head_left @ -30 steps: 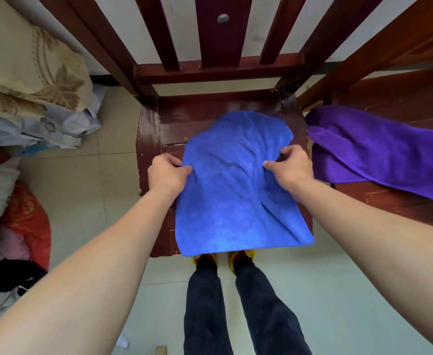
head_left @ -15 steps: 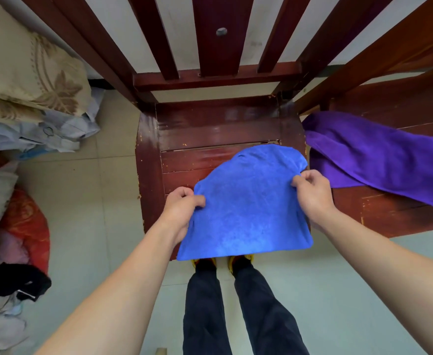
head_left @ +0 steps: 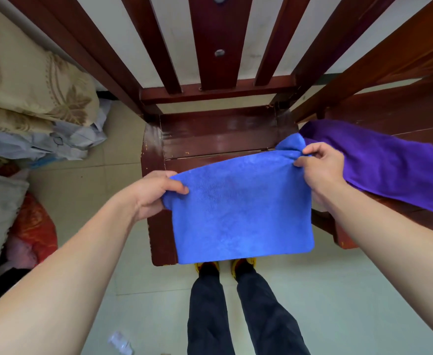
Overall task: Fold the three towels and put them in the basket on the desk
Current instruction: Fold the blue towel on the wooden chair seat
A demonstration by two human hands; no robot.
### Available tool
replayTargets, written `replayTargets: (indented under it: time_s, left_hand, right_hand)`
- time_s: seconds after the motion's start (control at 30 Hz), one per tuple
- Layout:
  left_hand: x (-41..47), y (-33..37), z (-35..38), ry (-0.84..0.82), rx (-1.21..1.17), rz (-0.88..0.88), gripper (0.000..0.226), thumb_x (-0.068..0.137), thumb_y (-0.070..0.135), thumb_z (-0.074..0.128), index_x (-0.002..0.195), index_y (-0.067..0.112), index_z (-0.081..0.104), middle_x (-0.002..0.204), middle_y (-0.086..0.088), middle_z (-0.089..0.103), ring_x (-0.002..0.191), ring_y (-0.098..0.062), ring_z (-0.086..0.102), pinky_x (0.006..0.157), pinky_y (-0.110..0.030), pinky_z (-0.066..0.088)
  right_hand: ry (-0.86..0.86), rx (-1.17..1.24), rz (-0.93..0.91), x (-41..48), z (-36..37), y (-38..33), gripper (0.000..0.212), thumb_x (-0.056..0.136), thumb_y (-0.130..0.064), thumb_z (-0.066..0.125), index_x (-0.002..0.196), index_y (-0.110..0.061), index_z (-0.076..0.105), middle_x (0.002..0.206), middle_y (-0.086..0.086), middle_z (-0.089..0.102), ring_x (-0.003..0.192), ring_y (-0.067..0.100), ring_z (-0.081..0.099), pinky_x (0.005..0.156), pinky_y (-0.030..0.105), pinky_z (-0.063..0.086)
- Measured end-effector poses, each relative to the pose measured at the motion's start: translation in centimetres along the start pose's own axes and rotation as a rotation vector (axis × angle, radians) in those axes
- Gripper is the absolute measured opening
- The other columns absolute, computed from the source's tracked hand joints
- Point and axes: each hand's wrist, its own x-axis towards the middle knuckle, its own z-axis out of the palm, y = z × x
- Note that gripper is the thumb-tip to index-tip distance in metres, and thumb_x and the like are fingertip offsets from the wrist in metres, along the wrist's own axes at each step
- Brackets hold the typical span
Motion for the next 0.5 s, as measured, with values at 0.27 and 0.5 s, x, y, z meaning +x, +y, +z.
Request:
replayTargets:
  time_s: [0.27, 0.5]
  left_hand:
    - [1.2, 4.1, -0.5, 0.64, 0.375, 0.41, 0.027, 0.075, -0.009, 0.064, 0.084, 0.016, 0.071, 0.085, -0.002, 0.063, 0.07, -0.015, 0.06, 0.063, -0.023, 0.051]
    - [4.0, 5.4, -1.4, 0.815, 0.789, 0.518, 0.046, 0.074, -0.011, 0.048, 0.112, 0.005, 0.069, 0.118, -0.016, 0.064, 0.108, -0.031, 0.058, 0.086, -0.032, 0.046]
  right_hand:
    - [0.013, -0.07, -0.129, 1.5, 1.5, -2.3, 0.037, 0.076, 0.007, 0.061, 0.097, -0.02, 0.075, 0.086, -0.01, 0.065, 0.077, 0.002, 0.059, 0.065, 0.011, 0.047]
    - [0.099, -0.212, -0.122, 4.4, 3.3, -1.4, 0.045, 0.073, 0.003, 0.049, 0.073, -0.035, 0.073, 0.1, -0.006, 0.069, 0.096, 0.013, 0.063, 0.081, 0.026, 0.054]
